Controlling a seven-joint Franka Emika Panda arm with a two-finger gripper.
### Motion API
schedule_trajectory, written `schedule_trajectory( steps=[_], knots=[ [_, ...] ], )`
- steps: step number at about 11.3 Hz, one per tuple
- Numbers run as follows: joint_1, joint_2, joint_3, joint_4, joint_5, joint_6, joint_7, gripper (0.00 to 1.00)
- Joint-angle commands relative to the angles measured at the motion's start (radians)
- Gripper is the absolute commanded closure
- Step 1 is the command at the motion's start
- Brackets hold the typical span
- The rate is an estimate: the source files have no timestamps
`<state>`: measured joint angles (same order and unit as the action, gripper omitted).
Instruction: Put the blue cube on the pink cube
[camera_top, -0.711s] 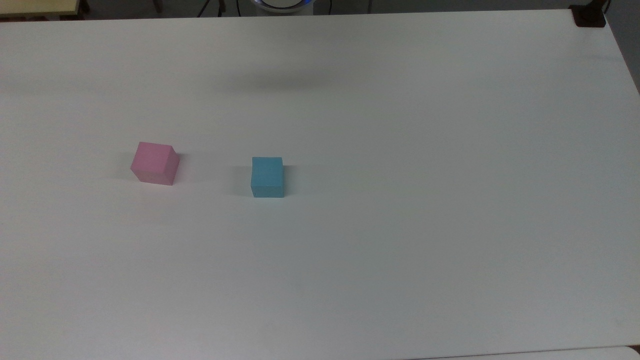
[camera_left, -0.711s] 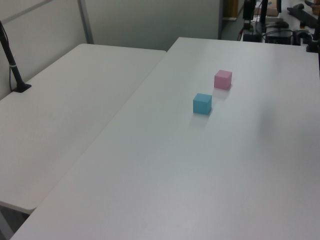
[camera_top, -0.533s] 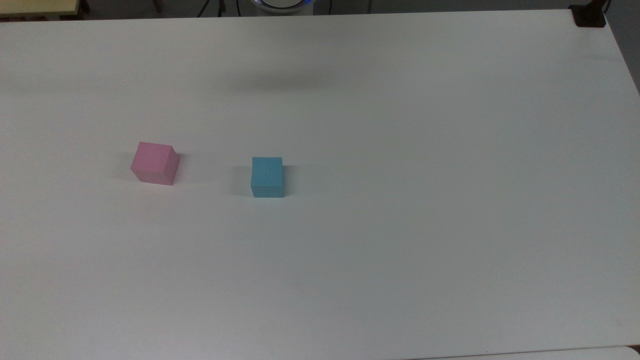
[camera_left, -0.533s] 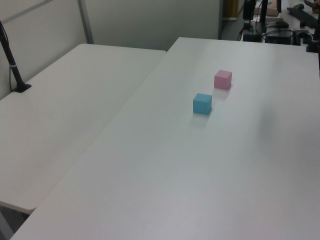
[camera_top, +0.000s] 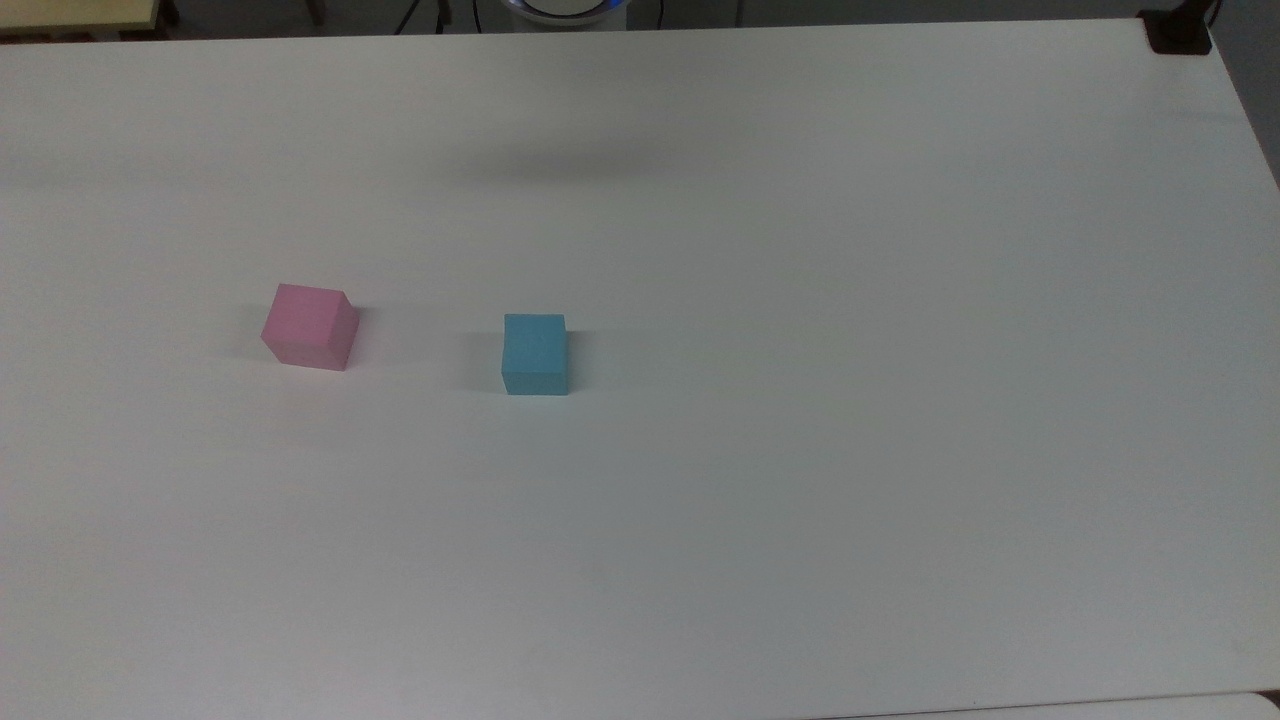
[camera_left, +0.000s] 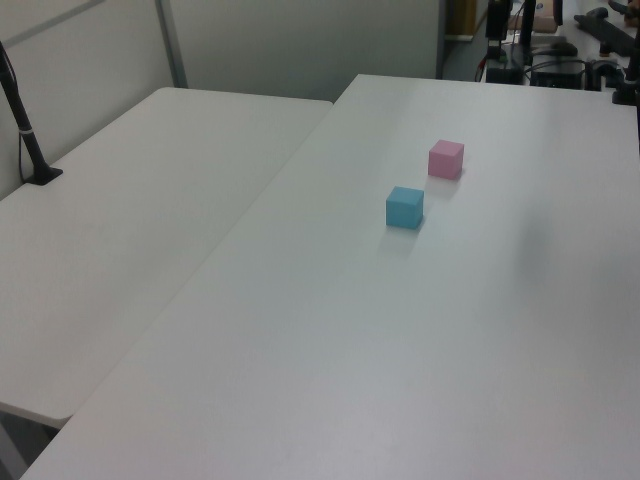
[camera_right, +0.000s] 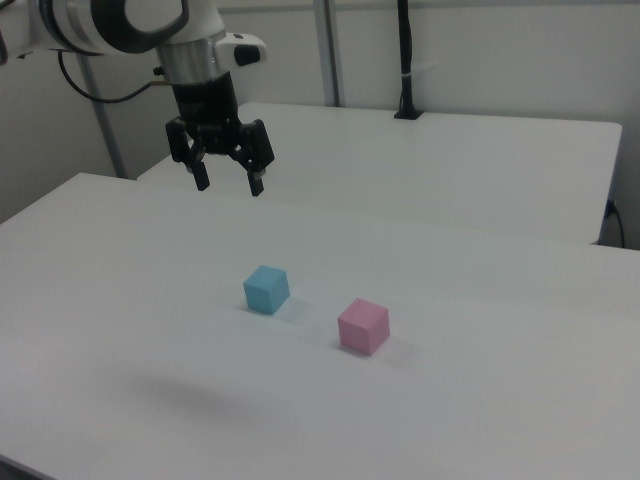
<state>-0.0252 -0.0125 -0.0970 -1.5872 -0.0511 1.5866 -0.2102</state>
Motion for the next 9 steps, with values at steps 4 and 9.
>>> schedule_trajectory(
  steps=[4,9],
  knots=[
    [0.001,-0.018,-0.007,-0.023,0.022,0.018,-0.025,0.00],
    [-0.001,-0.014,-0.007,-0.025,0.023,0.018,-0.066,0.00]
  ],
)
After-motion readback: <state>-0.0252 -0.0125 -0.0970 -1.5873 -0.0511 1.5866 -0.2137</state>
